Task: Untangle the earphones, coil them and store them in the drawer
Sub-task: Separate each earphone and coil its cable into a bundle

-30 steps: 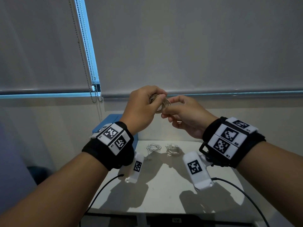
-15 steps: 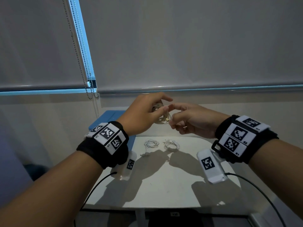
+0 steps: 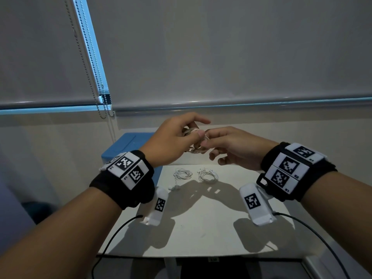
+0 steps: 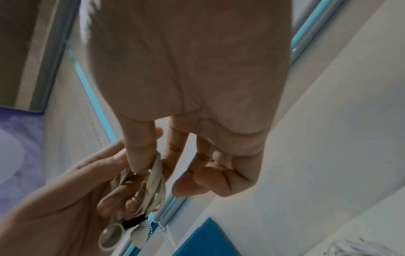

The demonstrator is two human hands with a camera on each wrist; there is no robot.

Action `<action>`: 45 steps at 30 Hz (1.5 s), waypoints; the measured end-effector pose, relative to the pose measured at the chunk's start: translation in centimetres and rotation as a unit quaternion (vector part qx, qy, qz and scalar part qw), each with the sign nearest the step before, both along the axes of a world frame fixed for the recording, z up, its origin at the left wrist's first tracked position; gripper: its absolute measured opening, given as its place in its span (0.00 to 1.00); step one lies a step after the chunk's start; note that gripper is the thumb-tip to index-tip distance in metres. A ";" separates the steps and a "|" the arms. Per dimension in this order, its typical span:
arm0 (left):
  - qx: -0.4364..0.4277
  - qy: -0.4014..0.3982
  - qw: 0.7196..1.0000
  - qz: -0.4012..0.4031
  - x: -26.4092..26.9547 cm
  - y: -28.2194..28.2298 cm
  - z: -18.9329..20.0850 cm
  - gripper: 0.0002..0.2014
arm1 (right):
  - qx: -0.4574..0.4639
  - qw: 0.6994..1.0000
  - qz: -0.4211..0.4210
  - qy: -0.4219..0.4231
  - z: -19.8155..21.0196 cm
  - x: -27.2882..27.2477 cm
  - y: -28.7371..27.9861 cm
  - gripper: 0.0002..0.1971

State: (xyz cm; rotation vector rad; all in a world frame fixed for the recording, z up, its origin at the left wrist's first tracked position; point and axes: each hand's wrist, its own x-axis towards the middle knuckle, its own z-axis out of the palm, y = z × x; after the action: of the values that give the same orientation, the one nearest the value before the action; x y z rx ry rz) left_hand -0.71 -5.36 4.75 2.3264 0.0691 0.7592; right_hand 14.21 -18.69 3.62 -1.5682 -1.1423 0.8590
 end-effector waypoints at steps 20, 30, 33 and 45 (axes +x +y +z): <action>0.215 0.205 0.951 0.079 2.4 1.5 -7.0 0.05 | -0.102 0.903 0.040 -0.415 -5.1 3.3 0.6 0.03; 0.257 0.321 0.911 -0.023 2.8 1.0 -10.5 0.08 | -0.161 0.756 0.154 -0.615 -8.5 1.6 1.4 0.08; 0.258 0.336 0.904 -0.048 2.9 1.0 -11.1 0.07 | -0.193 0.739 0.166 -0.624 -8.6 0.9 1.5 0.10; 0.142 0.266 0.953 -0.023 2.2 2.0 -10.2 0.04 | -0.229 0.829 0.131 -0.493 -7.3 1.9 0.0 0.21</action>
State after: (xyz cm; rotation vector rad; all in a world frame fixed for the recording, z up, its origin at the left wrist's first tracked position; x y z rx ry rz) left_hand 1.46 -3.39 -5.41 2.7396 0.1498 0.1025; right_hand 16.09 -18.65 -3.67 -2.4178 -2.0171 0.4670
